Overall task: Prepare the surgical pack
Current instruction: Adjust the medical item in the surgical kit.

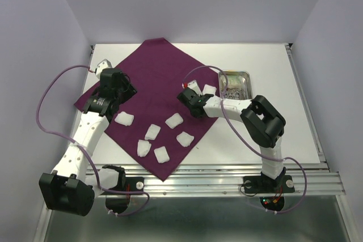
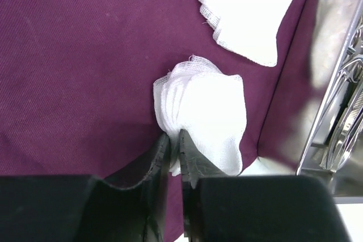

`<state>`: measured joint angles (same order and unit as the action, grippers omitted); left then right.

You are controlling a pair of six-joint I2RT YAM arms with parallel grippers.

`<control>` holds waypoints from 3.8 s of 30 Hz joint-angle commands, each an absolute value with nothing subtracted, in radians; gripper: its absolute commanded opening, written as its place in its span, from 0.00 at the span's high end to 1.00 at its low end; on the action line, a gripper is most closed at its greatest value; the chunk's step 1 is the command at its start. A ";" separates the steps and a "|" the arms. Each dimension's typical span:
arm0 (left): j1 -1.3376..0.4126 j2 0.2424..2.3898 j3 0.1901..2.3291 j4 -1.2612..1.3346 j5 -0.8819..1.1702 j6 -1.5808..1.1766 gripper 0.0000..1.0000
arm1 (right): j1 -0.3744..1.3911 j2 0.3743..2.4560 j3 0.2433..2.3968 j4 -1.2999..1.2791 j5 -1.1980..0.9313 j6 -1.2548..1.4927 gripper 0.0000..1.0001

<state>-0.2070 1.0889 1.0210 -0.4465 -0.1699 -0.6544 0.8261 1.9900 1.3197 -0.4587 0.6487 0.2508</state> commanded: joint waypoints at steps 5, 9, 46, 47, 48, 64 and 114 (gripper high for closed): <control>-0.199 1.055 1.014 -0.433 -0.172 -0.641 0.45 | 0.827 1.973 1.338 -0.414 0.704 0.249 0.99; -0.199 1.051 1.014 -0.433 -0.173 -0.641 0.45 | 0.827 1.924 1.338 -0.403 0.712 0.252 0.99; -0.178 1.043 1.023 -0.440 -0.173 -0.615 0.45 | 0.766 2.019 1.661 -0.483 0.804 0.247 0.99; -0.176 1.043 1.023 -0.440 -0.173 -0.614 0.45 | 0.753 2.019 1.661 -0.483 0.805 0.245 0.99; -0.176 1.043 1.023 -0.440 -0.173 -0.612 0.45 | 0.753 2.019 1.661 -0.483 0.807 0.245 0.99; -0.167 1.055 1.026 -0.434 -0.163 -0.601 0.45 | 0.675 2.086 1.637 -0.423 0.923 0.184 0.99; -0.138 1.058 0.996 -0.411 -0.123 -0.581 0.45 | 0.738 2.103 1.514 -0.290 1.000 0.110 0.99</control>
<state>-0.1436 1.0737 0.9943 -0.4385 -0.1299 -0.6022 0.7212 2.1006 1.5208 -0.3077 0.9760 0.0784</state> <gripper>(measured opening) 0.549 0.034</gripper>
